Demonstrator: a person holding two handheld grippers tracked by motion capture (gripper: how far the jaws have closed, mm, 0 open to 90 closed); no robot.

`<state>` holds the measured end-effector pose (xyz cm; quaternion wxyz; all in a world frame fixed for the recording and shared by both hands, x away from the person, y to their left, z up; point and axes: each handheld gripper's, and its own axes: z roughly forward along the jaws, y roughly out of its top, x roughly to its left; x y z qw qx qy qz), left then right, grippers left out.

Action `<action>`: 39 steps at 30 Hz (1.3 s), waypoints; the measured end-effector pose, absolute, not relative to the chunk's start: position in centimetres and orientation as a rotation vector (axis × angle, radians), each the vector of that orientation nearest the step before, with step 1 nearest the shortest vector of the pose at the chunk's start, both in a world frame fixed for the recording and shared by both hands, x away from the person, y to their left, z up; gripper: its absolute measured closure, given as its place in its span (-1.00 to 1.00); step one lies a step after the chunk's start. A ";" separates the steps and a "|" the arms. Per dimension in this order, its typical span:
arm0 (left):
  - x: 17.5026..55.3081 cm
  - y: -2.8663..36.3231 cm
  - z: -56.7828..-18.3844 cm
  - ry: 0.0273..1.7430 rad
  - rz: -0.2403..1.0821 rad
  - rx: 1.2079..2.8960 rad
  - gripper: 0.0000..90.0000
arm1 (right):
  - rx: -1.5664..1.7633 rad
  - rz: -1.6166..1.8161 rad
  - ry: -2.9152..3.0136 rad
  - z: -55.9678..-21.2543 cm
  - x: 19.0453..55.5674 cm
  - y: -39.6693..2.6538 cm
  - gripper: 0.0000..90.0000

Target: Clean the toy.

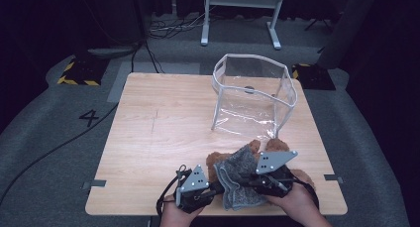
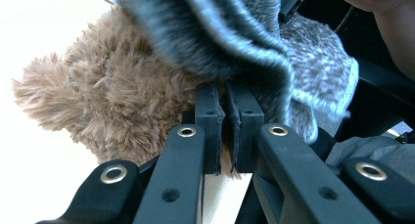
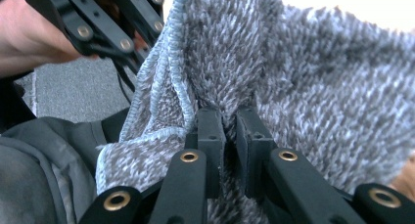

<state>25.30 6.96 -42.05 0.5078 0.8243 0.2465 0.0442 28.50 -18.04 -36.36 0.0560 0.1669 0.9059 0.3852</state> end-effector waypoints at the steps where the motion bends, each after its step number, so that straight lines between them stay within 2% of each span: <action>1: 25.3 7.0 -42.1 0.594 0.107 1.989 0.88 | 0.515 1.159 2.743 -36.5 28.5 -18.3 0.84; 11: 25.7 7.7 -42.4 0.623 0.094 1.960 0.88 | 0.646 1.040 2.706 -37.5 29.0 -21.9 0.84; 18: 25.8 7.7 -42.6 0.631 0.075 1.955 0.88 | 0.714 1.146 2.576 -33.9 29.1 -24.8 0.83; 21: 25.8 7.5 -42.7 0.621 0.074 1.966 0.88 | 0.664 1.208 2.583 -32.9 29.3 -23.9 0.84; 25: 25.6 6.8 -42.7 0.589 0.098 2.005 0.88 | 0.536 1.223 2.645 -32.6 29.5 -20.1 0.83; 32: 25.4 6.7 -42.8 0.580 0.108 2.026 0.88 | 0.407 1.094 2.764 -34.4 30.6 -13.6 0.83; 35: 25.4 6.9 -43.0 0.592 0.111 2.033 0.88 | 0.450 1.046 2.773 -35.3 31.8 -13.4 0.83; 39: 25.5 6.9 -43.1 0.597 0.110 2.038 0.88 | 0.588 1.098 2.744 -35.7 33.7 -15.6 0.83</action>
